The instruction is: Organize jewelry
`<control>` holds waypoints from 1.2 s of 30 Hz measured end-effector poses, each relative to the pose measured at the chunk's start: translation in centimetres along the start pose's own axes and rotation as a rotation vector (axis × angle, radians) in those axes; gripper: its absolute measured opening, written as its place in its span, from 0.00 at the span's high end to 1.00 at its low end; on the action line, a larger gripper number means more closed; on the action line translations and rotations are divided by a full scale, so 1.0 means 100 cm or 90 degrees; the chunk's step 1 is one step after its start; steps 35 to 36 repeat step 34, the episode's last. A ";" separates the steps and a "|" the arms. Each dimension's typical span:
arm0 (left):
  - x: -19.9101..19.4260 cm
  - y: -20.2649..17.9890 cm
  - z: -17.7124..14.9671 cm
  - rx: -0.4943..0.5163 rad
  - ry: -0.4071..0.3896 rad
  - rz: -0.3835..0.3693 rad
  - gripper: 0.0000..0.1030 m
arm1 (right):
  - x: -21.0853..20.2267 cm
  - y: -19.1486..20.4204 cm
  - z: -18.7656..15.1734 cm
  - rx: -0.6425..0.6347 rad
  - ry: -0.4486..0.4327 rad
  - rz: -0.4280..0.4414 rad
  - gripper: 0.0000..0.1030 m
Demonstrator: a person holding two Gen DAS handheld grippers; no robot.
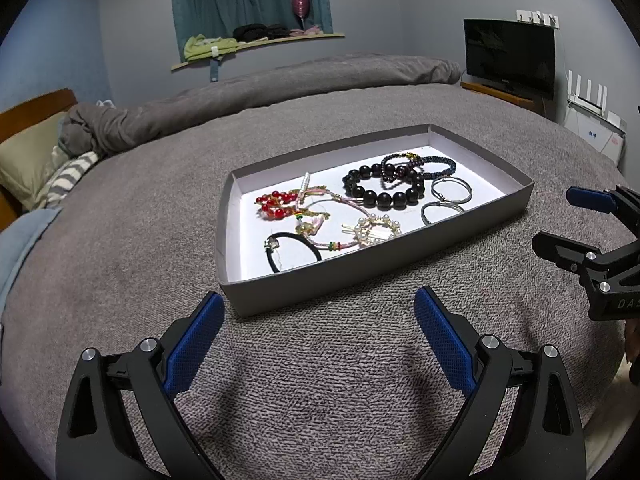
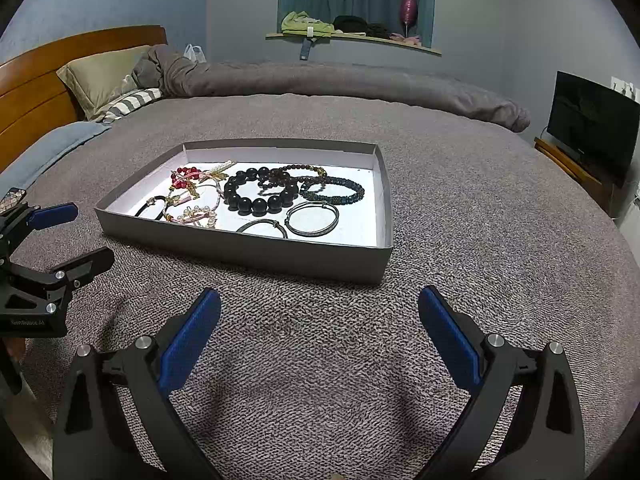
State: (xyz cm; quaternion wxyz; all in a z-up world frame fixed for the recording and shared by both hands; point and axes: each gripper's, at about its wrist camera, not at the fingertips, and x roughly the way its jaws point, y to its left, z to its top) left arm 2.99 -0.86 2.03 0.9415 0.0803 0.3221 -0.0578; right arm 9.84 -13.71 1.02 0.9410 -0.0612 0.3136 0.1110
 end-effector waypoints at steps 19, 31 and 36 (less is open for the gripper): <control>-0.001 0.001 -0.001 0.011 -0.009 0.007 0.06 | 0.001 0.001 -0.002 -0.003 0.003 0.000 0.05; 0.003 -0.001 -0.001 0.017 0.006 0.006 0.06 | 0.002 0.001 -0.002 -0.002 0.006 0.000 0.05; 0.004 -0.001 -0.001 0.016 0.011 0.005 0.06 | 0.001 0.000 -0.003 -0.001 0.005 0.000 0.05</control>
